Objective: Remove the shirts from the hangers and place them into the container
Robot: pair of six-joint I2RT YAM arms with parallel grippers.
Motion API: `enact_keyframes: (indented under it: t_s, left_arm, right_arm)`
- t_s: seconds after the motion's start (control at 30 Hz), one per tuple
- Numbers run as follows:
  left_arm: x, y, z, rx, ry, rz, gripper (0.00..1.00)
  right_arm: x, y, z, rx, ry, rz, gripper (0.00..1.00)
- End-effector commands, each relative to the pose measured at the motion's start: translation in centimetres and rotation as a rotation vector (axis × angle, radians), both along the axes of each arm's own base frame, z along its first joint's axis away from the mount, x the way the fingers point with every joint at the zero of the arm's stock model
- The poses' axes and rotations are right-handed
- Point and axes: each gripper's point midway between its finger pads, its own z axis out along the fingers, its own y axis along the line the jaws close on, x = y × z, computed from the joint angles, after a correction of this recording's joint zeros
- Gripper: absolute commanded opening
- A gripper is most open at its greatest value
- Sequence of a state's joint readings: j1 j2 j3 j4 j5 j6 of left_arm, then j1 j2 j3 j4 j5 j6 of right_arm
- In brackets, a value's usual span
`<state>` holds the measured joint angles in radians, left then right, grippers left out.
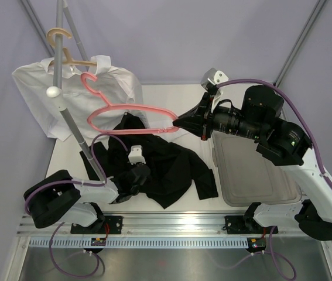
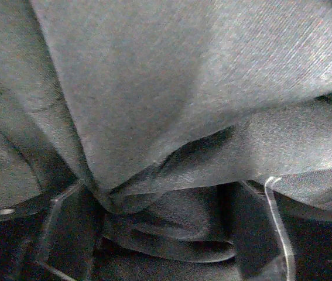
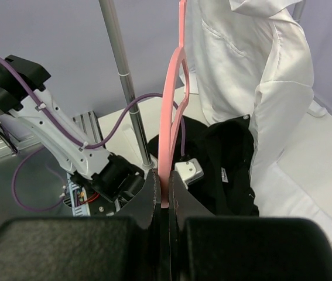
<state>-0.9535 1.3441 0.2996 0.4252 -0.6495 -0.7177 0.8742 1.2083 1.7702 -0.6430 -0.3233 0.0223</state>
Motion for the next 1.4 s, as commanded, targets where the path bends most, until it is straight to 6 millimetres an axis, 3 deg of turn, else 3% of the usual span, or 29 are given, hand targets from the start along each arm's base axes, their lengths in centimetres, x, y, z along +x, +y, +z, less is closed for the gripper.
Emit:
enact_keyframes:
  t_s: [0.0, 0.03, 0.13, 0.17, 0.23, 0.47, 0.6, 0.8, 0.83, 0.87, 0.93, 1.13, 1.37]
  left_arm:
    - [0.1, -1.8, 0.8, -0.114, -0.021, -0.024, 0.73]
    - [0.1, -2.1, 0.6, -0.125, -0.015, -0.027, 0.68]
    - [0.0, -2.6, 0.2, -0.149, 0.002, -0.037, 0.39]
    - [-0.2, -2.7, -0.1, -0.150, 0.010, -0.042, 0.20]
    - [-0.4, -2.8, -0.5, -0.158, 0.023, -0.046, 0.00]
    - [-1.3, -2.0, -0.8, -0.172, 0.030, -0.040, 0.00]
    - [-1.6, -1.6, 0.0, -0.191, 0.014, -0.043, 0.00]
    - [-2.0, -0.8, -0.1, -0.182, 0.014, -0.042, 0.00]
    - [-2.0, -0.7, 0.0, -0.188, 0.009, -0.039, 0.00]
    - [-2.1, -0.5, 0.0, -0.189, 0.007, -0.036, 0.00]
    - [-2.3, -0.3, -0.1, -0.187, 0.006, -0.037, 0.00]
    - [-2.4, 0.0, 0.1, -0.184, 0.004, -0.040, 0.00]
    - [-2.2, 0.1, 1.0, -0.172, -0.012, -0.044, 0.00]
  right_arm:
    - [0.0, -0.4, 2.5, 0.036, -0.111, -0.001, 0.00]
    - [0.2, -0.3, 2.4, 0.021, -0.126, 0.001, 0.00]
    - [0.9, 0.1, 2.7, 0.002, -0.154, -0.007, 0.00]
    - [1.8, 0.9, 2.3, -0.010, -0.150, -0.012, 0.00]
    - [2.2, 1.5, 2.2, -0.023, -0.158, -0.005, 0.00]
    - [4.1, 4.1, 1.0, -0.062, -0.155, 0.017, 0.00]
    - [5.1, 6.1, 0.3, -0.067, -0.156, 0.055, 0.00]
    - [5.9, 9.4, 1.3, -0.035, -0.178, 0.142, 0.00]
    - [5.7, 9.3, 2.9, -0.007, -0.204, 0.145, 0.00]
    - [6.2, 10.1, 2.2, -0.022, -0.188, 0.156, 0.00]
    - [6.2, 10.7, 3.3, -0.003, -0.198, 0.173, 0.00]
    - [6.5, 10.7, 6.3, 0.050, -0.252, 0.158, 0.00]
    - [6.0, 9.2, 7.2, 0.077, -0.273, 0.115, 0.00]
